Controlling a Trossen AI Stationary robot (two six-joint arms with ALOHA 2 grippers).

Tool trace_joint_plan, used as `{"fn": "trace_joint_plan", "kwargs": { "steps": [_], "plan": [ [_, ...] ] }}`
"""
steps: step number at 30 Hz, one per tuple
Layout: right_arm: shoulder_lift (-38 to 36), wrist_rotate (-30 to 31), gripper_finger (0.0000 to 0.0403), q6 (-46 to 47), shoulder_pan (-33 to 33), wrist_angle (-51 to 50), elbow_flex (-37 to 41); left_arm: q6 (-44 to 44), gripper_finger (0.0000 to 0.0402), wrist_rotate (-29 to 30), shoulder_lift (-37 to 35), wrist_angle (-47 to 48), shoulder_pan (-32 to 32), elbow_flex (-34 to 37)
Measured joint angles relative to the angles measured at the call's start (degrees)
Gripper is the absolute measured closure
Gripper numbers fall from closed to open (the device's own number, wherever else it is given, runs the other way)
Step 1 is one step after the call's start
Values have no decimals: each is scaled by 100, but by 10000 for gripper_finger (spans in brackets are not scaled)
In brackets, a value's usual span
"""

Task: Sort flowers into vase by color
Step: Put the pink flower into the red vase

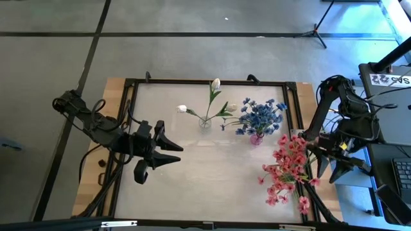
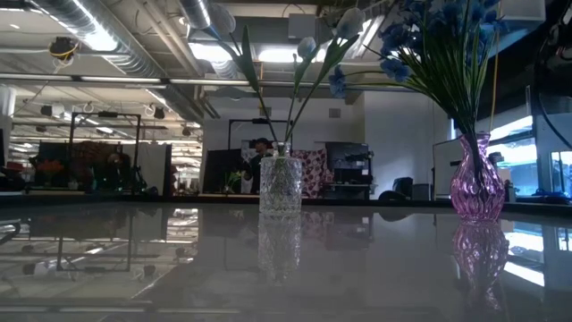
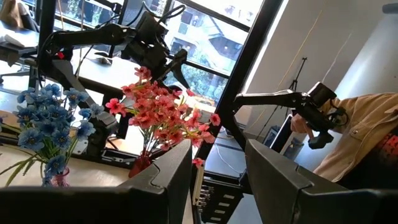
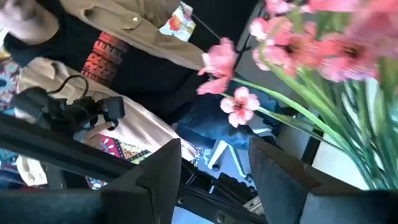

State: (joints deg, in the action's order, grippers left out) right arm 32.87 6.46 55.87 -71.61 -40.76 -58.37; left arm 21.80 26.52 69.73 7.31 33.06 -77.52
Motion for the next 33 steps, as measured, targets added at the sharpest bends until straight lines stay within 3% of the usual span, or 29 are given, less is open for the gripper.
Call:
{"fn": "trace_joint_plan", "kwargs": {
  "steps": [10, 15, 23, 28, 33],
  "plan": [
    [313, -160, 214, -1371, 0, 370, 2, 1, 255, 0, 0, -2, 0, 0],
    [340, -160, 214, -1592, 0, 692, 2, 2, 255, 0, 0, -4, 0, 0],
    [324, -263, 214, -576, 0, 1040, 2, 4, 255, 0, 0, -4, 0, 0],
    [284, -136, 214, -469, 0, 1109, 2, 2, 255, 0, 0, -4, 0, 0],
    [226, 148, 214, -34, -1, 475, 2, 2, 255, 0, 0, -4, 0, 0]
  ]
}}
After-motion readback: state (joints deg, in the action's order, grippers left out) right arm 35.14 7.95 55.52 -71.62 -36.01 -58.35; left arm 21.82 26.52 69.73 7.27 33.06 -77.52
